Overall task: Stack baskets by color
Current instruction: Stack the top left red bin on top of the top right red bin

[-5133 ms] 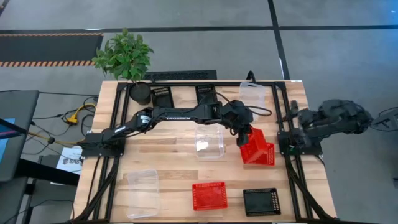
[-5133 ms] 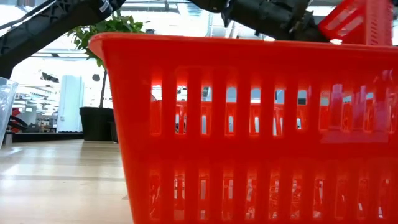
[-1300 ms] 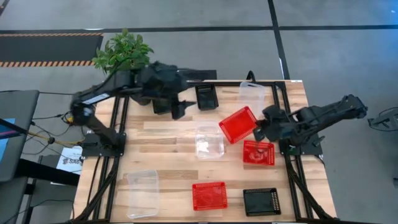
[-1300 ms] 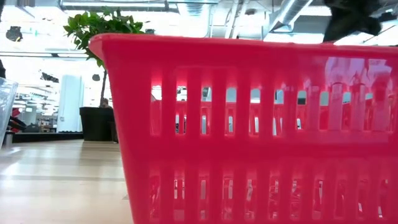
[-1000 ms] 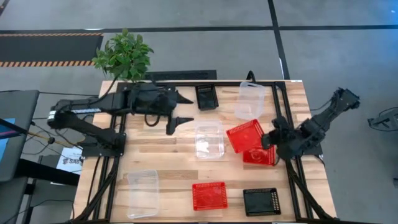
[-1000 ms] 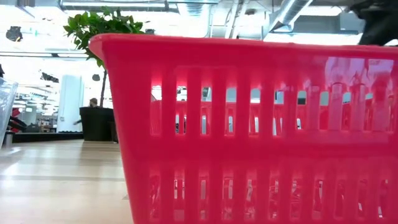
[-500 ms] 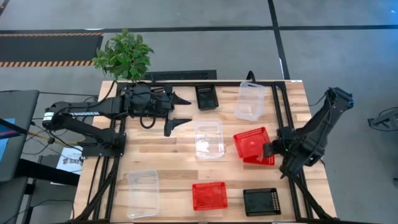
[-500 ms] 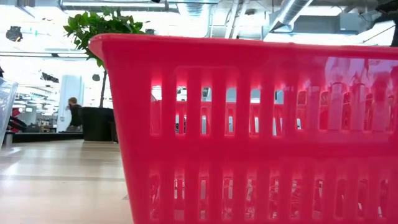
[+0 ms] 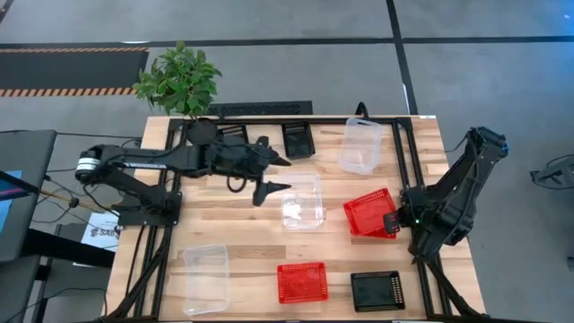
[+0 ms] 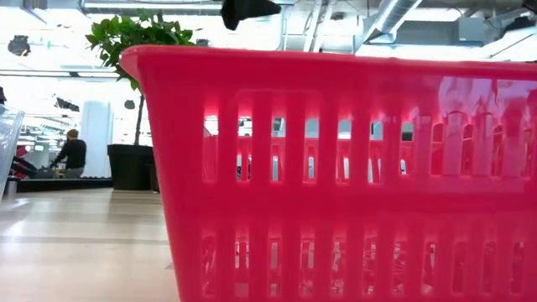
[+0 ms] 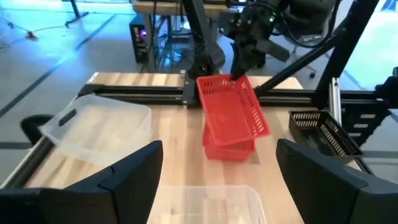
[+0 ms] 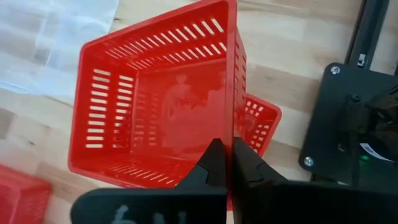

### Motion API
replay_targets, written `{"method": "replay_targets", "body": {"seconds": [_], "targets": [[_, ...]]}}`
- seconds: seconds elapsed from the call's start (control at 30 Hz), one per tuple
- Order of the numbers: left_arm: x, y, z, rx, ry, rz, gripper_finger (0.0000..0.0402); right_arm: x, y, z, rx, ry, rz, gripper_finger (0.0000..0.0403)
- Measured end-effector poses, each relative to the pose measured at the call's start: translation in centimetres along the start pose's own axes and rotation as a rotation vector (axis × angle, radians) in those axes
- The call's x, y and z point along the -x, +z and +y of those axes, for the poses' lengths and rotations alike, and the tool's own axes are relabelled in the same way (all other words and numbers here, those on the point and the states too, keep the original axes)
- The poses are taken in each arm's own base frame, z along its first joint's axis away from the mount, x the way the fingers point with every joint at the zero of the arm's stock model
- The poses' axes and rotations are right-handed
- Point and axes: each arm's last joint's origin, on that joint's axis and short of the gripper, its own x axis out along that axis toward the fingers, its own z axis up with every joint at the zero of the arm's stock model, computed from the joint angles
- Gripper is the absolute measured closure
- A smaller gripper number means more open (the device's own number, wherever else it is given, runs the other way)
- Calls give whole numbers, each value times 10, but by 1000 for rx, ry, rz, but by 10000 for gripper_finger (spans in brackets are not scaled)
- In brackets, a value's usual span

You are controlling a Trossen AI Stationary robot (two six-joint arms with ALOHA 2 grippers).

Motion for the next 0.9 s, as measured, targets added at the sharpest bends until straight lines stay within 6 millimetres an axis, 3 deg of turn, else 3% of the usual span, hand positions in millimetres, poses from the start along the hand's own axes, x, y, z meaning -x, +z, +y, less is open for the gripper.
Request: {"method": "replay_targets", "body": {"seconds": [0.13, 0.5, 0.9], "targets": [[-7, -1, 0, 13, -17, -10, 102, -2, -2, 2, 7, -13, -11, 400], [-3, 10, 0, 8, -20, -38, 102, -5, -7, 5, 22, -40, -27, 390], [-3, 9, 0, 6, -19, -28, 102, -4, -7, 3, 43, -68, -14, 332]]}}
